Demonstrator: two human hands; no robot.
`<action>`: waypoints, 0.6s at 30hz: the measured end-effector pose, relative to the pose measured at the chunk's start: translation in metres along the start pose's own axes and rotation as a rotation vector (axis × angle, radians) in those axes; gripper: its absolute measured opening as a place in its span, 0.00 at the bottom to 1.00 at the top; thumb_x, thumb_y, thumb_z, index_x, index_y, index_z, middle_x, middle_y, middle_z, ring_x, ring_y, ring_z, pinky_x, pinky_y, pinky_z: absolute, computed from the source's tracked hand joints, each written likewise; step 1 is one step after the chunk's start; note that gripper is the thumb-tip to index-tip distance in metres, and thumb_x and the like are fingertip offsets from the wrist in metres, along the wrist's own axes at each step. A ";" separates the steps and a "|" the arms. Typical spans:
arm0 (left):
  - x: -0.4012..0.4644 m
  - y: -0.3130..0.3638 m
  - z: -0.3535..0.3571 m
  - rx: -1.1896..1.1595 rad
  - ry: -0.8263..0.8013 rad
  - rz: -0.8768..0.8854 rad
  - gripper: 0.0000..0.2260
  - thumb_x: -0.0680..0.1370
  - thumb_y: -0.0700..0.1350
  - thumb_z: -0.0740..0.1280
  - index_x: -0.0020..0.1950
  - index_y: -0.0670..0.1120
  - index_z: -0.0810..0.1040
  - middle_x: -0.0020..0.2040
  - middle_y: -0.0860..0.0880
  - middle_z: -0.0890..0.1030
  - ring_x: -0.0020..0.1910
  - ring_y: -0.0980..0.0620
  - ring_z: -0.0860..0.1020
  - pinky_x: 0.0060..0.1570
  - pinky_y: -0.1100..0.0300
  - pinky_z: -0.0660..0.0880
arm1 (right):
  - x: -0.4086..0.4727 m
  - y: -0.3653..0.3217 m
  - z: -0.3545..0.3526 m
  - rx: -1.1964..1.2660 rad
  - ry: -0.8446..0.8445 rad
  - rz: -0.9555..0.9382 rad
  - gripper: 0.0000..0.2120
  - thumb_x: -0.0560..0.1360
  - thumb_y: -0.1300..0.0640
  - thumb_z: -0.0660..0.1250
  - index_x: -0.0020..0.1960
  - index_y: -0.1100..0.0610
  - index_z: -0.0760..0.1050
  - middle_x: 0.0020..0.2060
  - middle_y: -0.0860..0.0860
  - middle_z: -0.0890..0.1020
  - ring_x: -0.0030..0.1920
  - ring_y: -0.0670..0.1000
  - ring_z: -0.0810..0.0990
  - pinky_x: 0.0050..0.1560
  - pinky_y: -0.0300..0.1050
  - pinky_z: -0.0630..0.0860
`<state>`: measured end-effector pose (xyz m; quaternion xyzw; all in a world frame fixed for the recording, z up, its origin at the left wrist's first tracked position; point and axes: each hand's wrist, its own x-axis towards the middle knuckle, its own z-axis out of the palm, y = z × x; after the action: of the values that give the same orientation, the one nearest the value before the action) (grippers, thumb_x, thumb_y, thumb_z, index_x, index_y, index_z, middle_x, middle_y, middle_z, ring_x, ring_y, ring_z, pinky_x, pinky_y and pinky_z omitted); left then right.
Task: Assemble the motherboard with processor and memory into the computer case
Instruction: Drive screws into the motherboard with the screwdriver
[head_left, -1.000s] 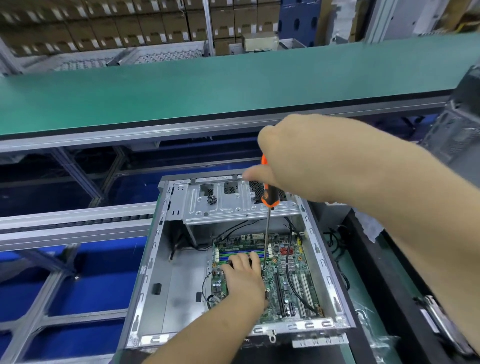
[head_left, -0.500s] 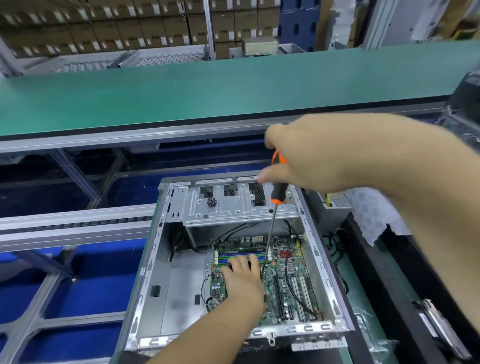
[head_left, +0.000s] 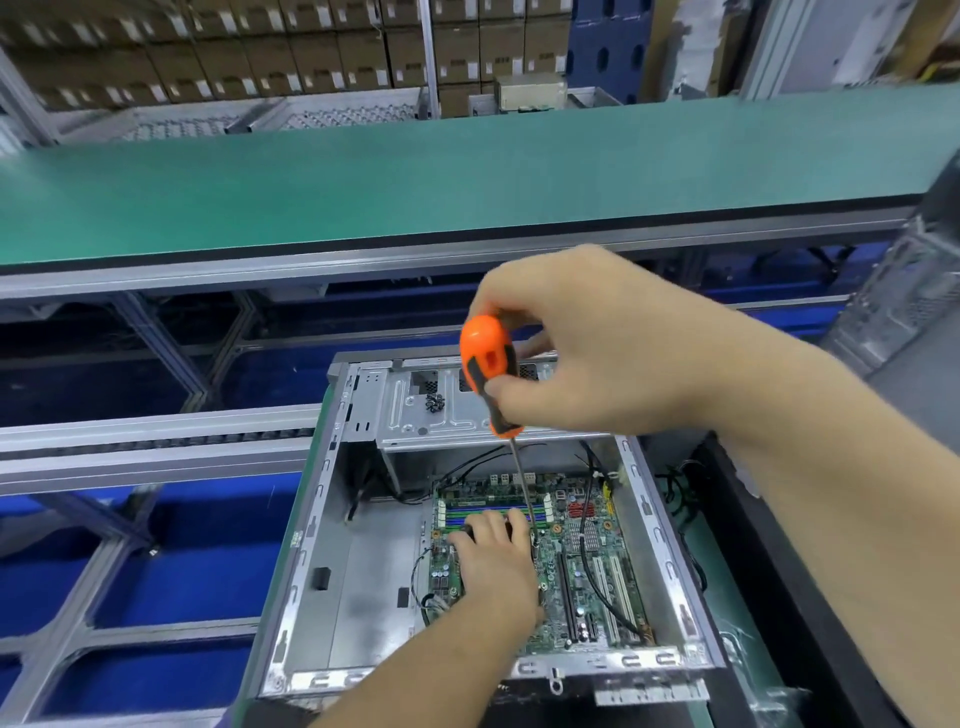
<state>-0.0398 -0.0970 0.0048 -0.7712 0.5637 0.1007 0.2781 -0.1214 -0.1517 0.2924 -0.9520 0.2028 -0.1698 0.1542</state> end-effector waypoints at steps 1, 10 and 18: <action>0.000 0.000 0.000 0.000 -0.003 0.004 0.53 0.73 0.69 0.66 0.79 0.42 0.37 0.73 0.36 0.57 0.72 0.34 0.57 0.67 0.35 0.62 | -0.001 0.006 0.004 0.152 0.017 0.010 0.09 0.69 0.53 0.69 0.48 0.52 0.78 0.39 0.46 0.83 0.42 0.48 0.82 0.45 0.48 0.81; 0.003 0.000 0.001 -0.009 -0.035 0.009 0.54 0.73 0.69 0.67 0.80 0.43 0.35 0.77 0.36 0.52 0.74 0.33 0.55 0.67 0.34 0.60 | -0.006 0.029 0.029 0.733 0.237 0.024 0.21 0.76 0.71 0.68 0.65 0.55 0.75 0.53 0.59 0.83 0.54 0.58 0.84 0.58 0.53 0.81; 0.001 0.000 -0.001 -0.001 -0.031 0.006 0.55 0.73 0.69 0.67 0.79 0.41 0.35 0.76 0.35 0.53 0.74 0.33 0.55 0.68 0.34 0.60 | -0.012 0.023 0.045 0.433 0.390 -0.040 0.25 0.77 0.65 0.70 0.70 0.48 0.73 0.47 0.54 0.77 0.47 0.56 0.77 0.47 0.54 0.78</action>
<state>-0.0395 -0.0987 0.0048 -0.7681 0.5614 0.1139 0.2861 -0.1220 -0.1566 0.2401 -0.8501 0.1690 -0.3920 0.3084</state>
